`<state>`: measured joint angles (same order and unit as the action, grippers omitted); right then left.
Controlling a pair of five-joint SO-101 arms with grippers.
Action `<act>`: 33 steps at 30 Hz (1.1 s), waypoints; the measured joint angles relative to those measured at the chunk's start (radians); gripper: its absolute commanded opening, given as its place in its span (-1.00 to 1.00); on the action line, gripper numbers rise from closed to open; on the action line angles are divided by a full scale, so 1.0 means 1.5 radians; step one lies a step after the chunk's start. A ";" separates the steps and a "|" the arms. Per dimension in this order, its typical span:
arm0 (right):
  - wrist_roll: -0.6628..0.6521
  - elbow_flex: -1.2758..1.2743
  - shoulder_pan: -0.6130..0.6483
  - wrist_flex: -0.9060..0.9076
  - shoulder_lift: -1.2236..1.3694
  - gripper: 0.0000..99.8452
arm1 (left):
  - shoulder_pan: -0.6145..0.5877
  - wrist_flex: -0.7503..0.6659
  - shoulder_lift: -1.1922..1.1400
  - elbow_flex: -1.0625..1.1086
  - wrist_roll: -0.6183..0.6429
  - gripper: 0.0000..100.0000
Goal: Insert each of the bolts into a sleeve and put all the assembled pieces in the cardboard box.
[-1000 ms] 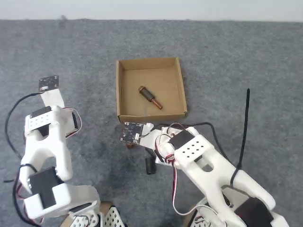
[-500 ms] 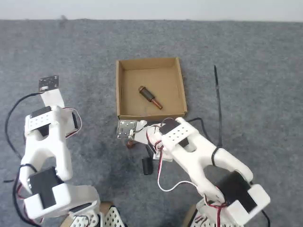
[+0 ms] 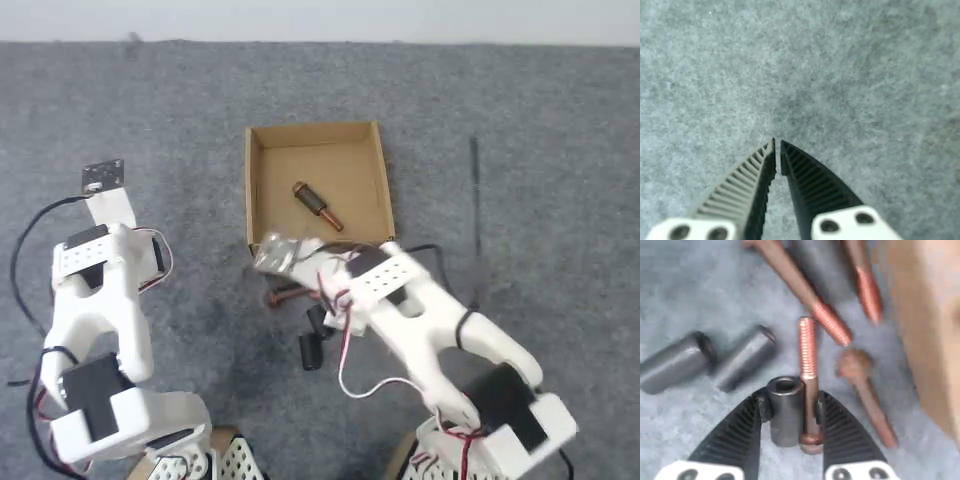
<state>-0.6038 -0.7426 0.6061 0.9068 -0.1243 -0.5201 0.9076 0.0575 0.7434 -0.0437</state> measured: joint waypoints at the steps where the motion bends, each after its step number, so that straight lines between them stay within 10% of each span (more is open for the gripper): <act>1: 0.024 0.000 -0.015 0.004 -0.021 -0.99 | 0.000 0.000 0.000 0.000 0.000 -0.98; 19: 0.347 -0.001 -0.251 0.122 -0.168 -0.99 | 0.000 0.000 0.000 0.000 0.000 -0.98; 33: 0.362 -0.046 -0.304 0.047 -0.168 -0.98 | 0.000 0.000 0.000 0.000 0.000 -0.98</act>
<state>-0.0606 -0.8117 0.1504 0.9774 -0.3759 -0.5201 0.9076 0.0575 0.7434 -0.0437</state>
